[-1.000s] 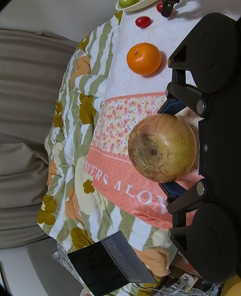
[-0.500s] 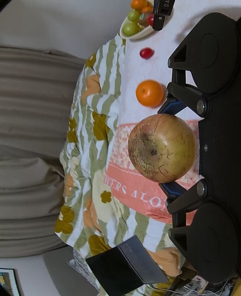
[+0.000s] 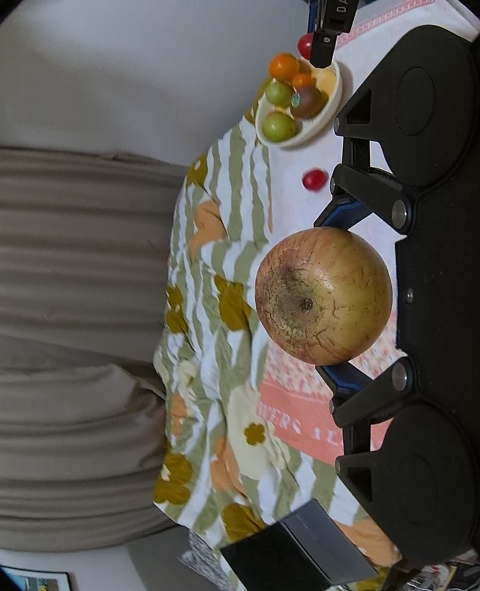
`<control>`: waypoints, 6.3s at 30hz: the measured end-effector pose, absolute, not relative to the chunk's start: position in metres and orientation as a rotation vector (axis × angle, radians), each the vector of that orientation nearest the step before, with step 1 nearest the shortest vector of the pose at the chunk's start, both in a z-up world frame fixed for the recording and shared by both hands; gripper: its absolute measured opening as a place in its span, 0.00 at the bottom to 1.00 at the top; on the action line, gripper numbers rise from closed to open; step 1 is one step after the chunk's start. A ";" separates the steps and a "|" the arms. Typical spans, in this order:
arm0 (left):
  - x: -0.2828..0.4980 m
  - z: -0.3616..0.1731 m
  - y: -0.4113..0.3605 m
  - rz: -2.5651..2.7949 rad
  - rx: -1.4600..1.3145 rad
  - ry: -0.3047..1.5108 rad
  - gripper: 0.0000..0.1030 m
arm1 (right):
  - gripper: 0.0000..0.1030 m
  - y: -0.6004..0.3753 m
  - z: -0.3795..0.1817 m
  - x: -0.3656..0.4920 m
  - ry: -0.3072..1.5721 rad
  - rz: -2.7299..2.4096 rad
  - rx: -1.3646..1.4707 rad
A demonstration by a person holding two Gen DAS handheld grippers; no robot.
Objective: Organize fruits
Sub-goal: 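Carry the yellow-brown apple toward the bowl while the right tool carries the tomato, then lower the apple into the bowl and open the left tool while the right tool releases the tomato, then withdraw both tools from the bowl toward the last fruits, then grasp the tangerine with the left tool while the right tool grasps the other cherry tomato, then carry the tangerine toward the bowl while the right tool carries the tomato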
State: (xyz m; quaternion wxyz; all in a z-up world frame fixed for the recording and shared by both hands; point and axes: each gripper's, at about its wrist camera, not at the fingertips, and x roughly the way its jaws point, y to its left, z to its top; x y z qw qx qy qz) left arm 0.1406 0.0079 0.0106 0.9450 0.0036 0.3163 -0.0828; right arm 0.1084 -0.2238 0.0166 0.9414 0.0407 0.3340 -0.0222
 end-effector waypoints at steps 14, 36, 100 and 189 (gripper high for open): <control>0.141 0.029 -0.088 -0.178 -0.009 0.626 0.75 | 0.44 -0.323 0.033 0.104 0.686 -0.006 0.085; 0.181 -0.046 -0.260 -0.261 0.040 0.715 0.75 | 0.44 -0.460 -0.024 0.155 0.767 0.050 0.066; 0.136 -0.003 -0.176 -0.012 0.009 0.700 0.98 | 1.00 -0.416 -0.051 0.167 0.764 0.269 -0.111; 0.246 -0.080 0.005 -0.262 0.118 0.955 0.61 | 0.43 -0.200 -0.094 0.284 0.902 0.193 -0.063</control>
